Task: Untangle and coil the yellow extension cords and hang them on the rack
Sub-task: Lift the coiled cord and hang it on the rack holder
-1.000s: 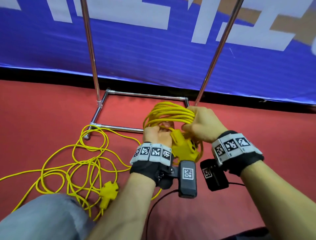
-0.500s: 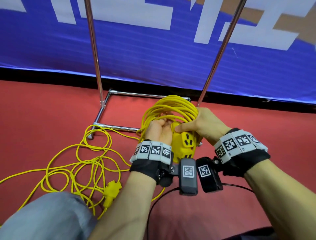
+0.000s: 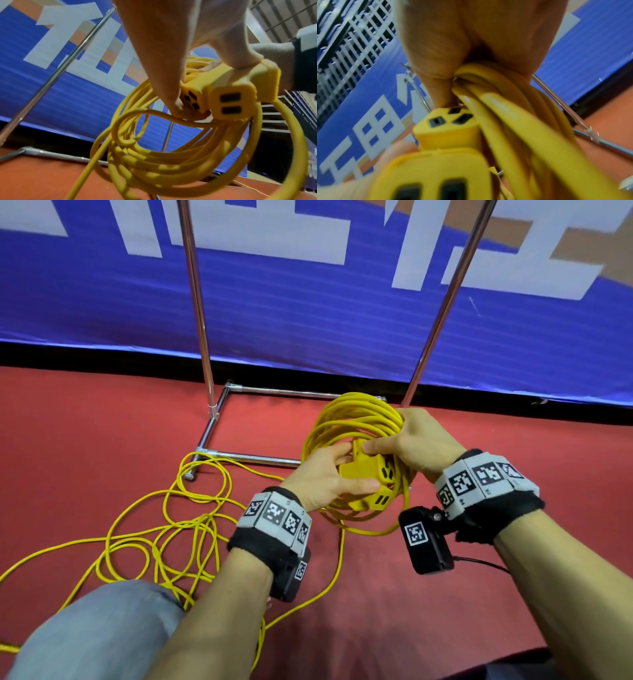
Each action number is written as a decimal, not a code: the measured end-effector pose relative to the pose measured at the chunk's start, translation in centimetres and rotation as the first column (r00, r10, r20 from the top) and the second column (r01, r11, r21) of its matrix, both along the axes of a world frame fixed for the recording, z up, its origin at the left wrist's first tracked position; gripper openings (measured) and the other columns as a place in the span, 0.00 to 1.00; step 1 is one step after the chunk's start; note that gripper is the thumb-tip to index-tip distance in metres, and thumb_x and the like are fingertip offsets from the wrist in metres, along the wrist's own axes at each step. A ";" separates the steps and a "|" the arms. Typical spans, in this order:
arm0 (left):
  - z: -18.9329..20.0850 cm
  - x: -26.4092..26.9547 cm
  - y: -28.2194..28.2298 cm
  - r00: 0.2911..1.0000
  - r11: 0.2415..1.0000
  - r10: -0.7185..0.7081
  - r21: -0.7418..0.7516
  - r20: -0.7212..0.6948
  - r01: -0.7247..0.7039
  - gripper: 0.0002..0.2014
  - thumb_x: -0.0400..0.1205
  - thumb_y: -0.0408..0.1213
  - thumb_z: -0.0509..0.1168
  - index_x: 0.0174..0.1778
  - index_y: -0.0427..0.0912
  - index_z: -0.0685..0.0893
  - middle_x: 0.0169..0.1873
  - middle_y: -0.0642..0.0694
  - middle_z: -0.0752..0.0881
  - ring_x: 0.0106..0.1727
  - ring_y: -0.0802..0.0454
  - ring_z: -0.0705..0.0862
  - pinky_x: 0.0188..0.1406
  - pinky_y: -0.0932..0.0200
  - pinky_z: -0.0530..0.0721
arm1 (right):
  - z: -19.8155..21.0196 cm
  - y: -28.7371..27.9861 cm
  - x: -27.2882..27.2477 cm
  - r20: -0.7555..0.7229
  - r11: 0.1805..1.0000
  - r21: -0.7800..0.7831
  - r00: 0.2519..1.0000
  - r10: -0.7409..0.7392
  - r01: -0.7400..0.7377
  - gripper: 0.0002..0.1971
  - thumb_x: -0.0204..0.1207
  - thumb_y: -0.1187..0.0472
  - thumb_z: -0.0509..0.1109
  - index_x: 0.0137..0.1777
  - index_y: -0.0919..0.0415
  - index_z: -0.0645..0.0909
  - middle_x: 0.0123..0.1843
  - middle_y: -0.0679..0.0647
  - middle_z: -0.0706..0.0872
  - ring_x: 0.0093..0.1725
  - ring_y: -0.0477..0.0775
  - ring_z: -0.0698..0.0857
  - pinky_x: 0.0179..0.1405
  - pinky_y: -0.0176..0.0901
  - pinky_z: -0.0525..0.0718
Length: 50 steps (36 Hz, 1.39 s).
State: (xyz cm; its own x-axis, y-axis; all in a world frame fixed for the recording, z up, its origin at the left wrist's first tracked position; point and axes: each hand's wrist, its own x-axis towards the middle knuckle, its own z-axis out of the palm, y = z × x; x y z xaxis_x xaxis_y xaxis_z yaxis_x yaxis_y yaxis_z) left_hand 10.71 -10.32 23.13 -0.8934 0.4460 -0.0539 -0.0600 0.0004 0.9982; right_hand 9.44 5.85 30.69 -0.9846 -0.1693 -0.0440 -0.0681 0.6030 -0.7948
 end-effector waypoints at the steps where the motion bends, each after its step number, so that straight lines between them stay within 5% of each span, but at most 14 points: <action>1: -0.4 -0.1 0.2 0.999 0.999 0.037 -0.003 -0.018 -0.037 0.30 0.61 0.43 0.82 0.59 0.48 0.83 0.57 0.49 0.88 0.63 0.58 0.84 0.69 0.50 0.79 | 0.0 0.0 -0.1 -0.037 0.999 0.054 0.999 0.010 -0.008 0.13 0.65 0.57 0.82 0.45 0.62 0.86 0.41 0.61 0.91 0.44 0.65 0.89 0.49 0.61 0.87; 4: -1.1 0.2 0.8 0.985 0.981 0.163 0.095 0.054 -0.167 0.41 0.59 0.47 0.83 0.69 0.40 0.80 0.62 0.40 0.87 0.67 0.43 0.83 0.69 0.38 0.79 | 0.2 0.0 0.1 -0.217 0.953 0.304 0.975 0.049 0.020 0.05 0.69 0.61 0.76 0.41 0.57 0.83 0.36 0.53 0.88 0.41 0.58 0.85 0.38 0.43 0.74; 7: -1.2 0.5 1.3 0.960 0.952 0.236 0.163 0.149 -0.259 0.38 0.64 0.41 0.79 0.70 0.33 0.79 0.59 0.37 0.88 0.61 0.43 0.87 0.67 0.42 0.81 | -0.1 -0.1 0.3 -0.294 0.904 0.427 0.949 0.114 0.024 0.03 0.68 0.66 0.71 0.40 0.60 0.80 0.35 0.57 0.87 0.42 0.63 0.84 0.35 0.43 0.69; 12: -2.8 -0.6 3.0 0.899 0.918 0.333 0.120 0.283 -0.378 0.53 0.51 0.56 0.86 0.70 0.32 0.79 0.61 0.38 0.87 0.61 0.42 0.87 0.67 0.41 0.82 | -1.0 0.1 0.4 -0.341 0.865 0.500 0.927 0.157 0.037 0.07 0.67 0.67 0.70 0.37 0.58 0.74 0.31 0.55 0.82 0.43 0.69 0.83 0.34 0.45 0.64; 16: -1.8 -0.7 3.3 0.827 0.861 0.474 0.036 0.302 -0.507 0.26 0.59 0.47 0.78 0.51 0.39 0.89 0.48 0.39 0.92 0.54 0.38 0.89 0.59 0.42 0.85 | -1.0 0.0 0.5 -0.408 0.880 0.461 0.908 0.098 0.113 0.04 0.67 0.66 0.71 0.39 0.62 0.77 0.33 0.60 0.85 0.42 0.70 0.82 0.37 0.52 0.76; 20: -1.1 -1.3 3.0 0.751 0.800 0.550 0.026 0.364 -0.599 0.12 0.69 0.43 0.75 0.42 0.41 0.86 0.43 0.38 0.90 0.47 0.42 0.89 0.56 0.39 0.87 | -0.9 -0.4 0.6 -0.385 0.917 0.390 0.919 0.080 0.083 0.06 0.68 0.65 0.72 0.39 0.63 0.77 0.34 0.61 0.85 0.41 0.68 0.82 0.38 0.52 0.73; 25: 0.2 -1.6 3.5 0.630 0.724 0.603 -0.003 0.489 -0.690 0.29 0.65 0.46 0.72 0.58 0.31 0.81 0.53 0.33 0.86 0.53 0.36 0.87 0.56 0.40 0.88 | -1.4 -0.6 0.2 -0.236 0.979 0.199 0.972 0.001 0.048 0.06 0.67 0.67 0.73 0.39 0.62 0.78 0.30 0.55 0.84 0.32 0.57 0.82 0.34 0.48 0.79; 29: 0.8 -1.5 4.5 0.633 0.707 0.690 -0.140 0.352 -0.693 0.14 0.81 0.37 0.63 0.58 0.31 0.83 0.56 0.38 0.86 0.57 0.40 0.84 0.63 0.45 0.82 | -1.2 -1.5 0.6 -0.170 0.999 0.033 0.985 0.027 -0.022 0.07 0.68 0.70 0.75 0.43 0.65 0.79 0.32 0.55 0.84 0.31 0.50 0.80 0.34 0.43 0.79; 32: 1.0 -1.7 4.7 0.661 0.701 0.713 -0.231 0.233 -0.675 0.13 0.83 0.35 0.63 0.56 0.30 0.85 0.57 0.33 0.86 0.60 0.35 0.84 0.61 0.43 0.82 | -0.9 -2.2 0.7 -0.141 0.995 -0.050 0.987 0.076 -0.084 0.09 0.68 0.70 0.76 0.47 0.67 0.82 0.41 0.63 0.88 0.37 0.54 0.85 0.41 0.48 0.84; 35: 1.5 -1.5 4.5 0.759 0.767 0.627 -0.308 0.172 -0.564 0.21 0.82 0.46 0.61 0.60 0.33 0.85 0.60 0.33 0.85 0.62 0.33 0.83 0.64 0.42 0.81 | -0.4 -2.0 0.4 -0.166 0.995 -0.079 0.985 0.053 -0.066 0.08 0.68 0.70 0.74 0.46 0.64 0.82 0.37 0.60 0.87 0.34 0.51 0.83 0.39 0.51 0.83; 39: 1.5 -1.6 3.5 0.919 0.852 0.393 -0.390 0.037 -0.349 0.17 0.79 0.51 0.64 0.44 0.38 0.85 0.51 0.37 0.89 0.54 0.38 0.86 0.53 0.50 0.82 | -0.1 -1.5 0.0 -0.279 0.998 0.057 0.960 -0.010 0.027 0.13 0.68 0.68 0.72 0.31 0.52 0.73 0.26 0.45 0.77 0.28 0.45 0.76 0.33 0.43 0.74; 45: 1.2 -1.4 2.7 0.897 0.621 0.236 -0.652 -0.373 -0.435 0.24 0.84 0.54 0.61 0.32 0.37 0.80 0.42 0.30 0.86 0.51 0.31 0.83 0.38 0.52 0.69 | 1.0 -1.5 0.0 -0.181 0.999 0.033 0.983 0.006 0.000 0.06 0.66 0.70 0.72 0.35 0.68 0.76 0.25 0.54 0.75 0.24 0.49 0.72 0.27 0.42 0.71; 47: 1.0 -1.1 3.1 0.852 0.527 0.204 -0.679 -0.483 -0.511 0.23 0.85 0.56 0.59 0.42 0.38 0.85 0.45 0.32 0.86 0.52 0.30 0.83 0.40 0.49 0.73 | 1.6 -1.4 0.1 -0.101 0.998 -0.026 0.993 0.055 -0.057 0.05 0.67 0.71 0.72 0.37 0.69 0.77 0.23 0.54 0.76 0.22 0.50 0.73 0.24 0.41 0.72; 50: 0.7 -1.2 3.8 0.830 0.400 0.102 -0.741 -0.548 -0.539 0.22 0.87 0.53 0.56 0.61 0.37 0.79 0.55 0.33 0.85 0.58 0.32 0.83 0.47 0.48 0.77 | 1.9 -1.6 0.4 -0.066 0.993 -0.064 0.993 0.099 -0.104 0.05 0.68 0.72 0.73 0.37 0.67 0.79 0.20 0.52 0.77 0.20 0.51 0.74 0.19 0.37 0.71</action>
State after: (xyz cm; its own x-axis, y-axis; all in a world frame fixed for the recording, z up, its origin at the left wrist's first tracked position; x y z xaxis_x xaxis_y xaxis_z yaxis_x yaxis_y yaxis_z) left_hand 9.54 -6.54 23.86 -0.9896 0.0385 0.1385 0.0938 0.9031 0.4190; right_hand 9.81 4.24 32.63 -0.9626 -0.2690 0.0319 -0.1770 0.5358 -0.8256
